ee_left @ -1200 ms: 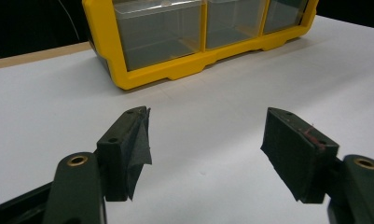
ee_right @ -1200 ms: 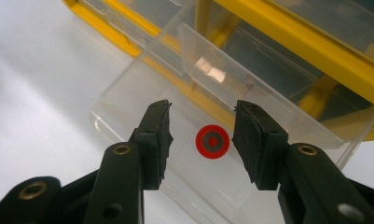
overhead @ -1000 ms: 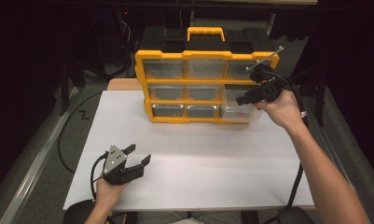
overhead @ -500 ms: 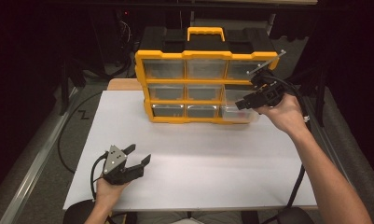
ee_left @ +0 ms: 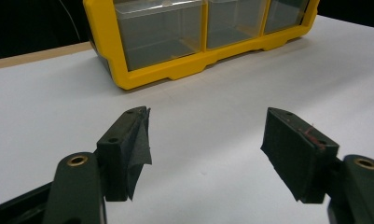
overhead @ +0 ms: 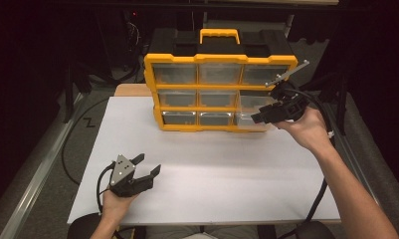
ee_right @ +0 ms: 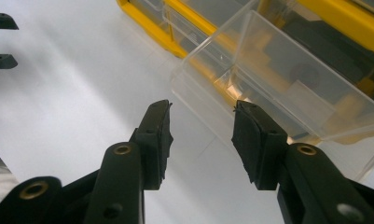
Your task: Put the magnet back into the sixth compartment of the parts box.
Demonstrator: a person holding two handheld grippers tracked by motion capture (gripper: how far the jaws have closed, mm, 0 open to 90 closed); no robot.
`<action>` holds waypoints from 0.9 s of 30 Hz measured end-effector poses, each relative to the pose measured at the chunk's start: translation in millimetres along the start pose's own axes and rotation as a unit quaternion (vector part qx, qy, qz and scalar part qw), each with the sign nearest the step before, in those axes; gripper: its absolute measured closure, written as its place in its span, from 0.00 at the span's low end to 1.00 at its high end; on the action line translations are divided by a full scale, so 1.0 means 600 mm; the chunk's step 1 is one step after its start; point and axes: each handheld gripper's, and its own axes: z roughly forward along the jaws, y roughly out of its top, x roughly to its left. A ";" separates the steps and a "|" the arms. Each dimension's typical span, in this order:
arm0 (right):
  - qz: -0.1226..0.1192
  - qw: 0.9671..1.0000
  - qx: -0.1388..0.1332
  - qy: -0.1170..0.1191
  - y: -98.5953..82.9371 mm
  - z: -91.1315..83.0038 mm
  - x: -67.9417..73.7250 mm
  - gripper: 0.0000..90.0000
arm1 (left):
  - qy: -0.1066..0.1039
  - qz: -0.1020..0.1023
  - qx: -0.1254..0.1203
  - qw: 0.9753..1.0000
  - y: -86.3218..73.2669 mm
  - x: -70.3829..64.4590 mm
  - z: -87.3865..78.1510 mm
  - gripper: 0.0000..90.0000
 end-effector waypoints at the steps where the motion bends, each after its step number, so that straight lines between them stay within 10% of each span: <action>1: -0.002 1.000 0.000 0.001 -0.001 0.000 0.001 0.65 | 0.000 -0.001 0.000 1.000 0.000 0.000 0.000 0.35; 27: -0.025 0.999 -0.013 0.019 -0.035 0.005 0.025 0.64 | 0.000 -0.001 0.000 1.000 0.000 0.000 0.001 0.35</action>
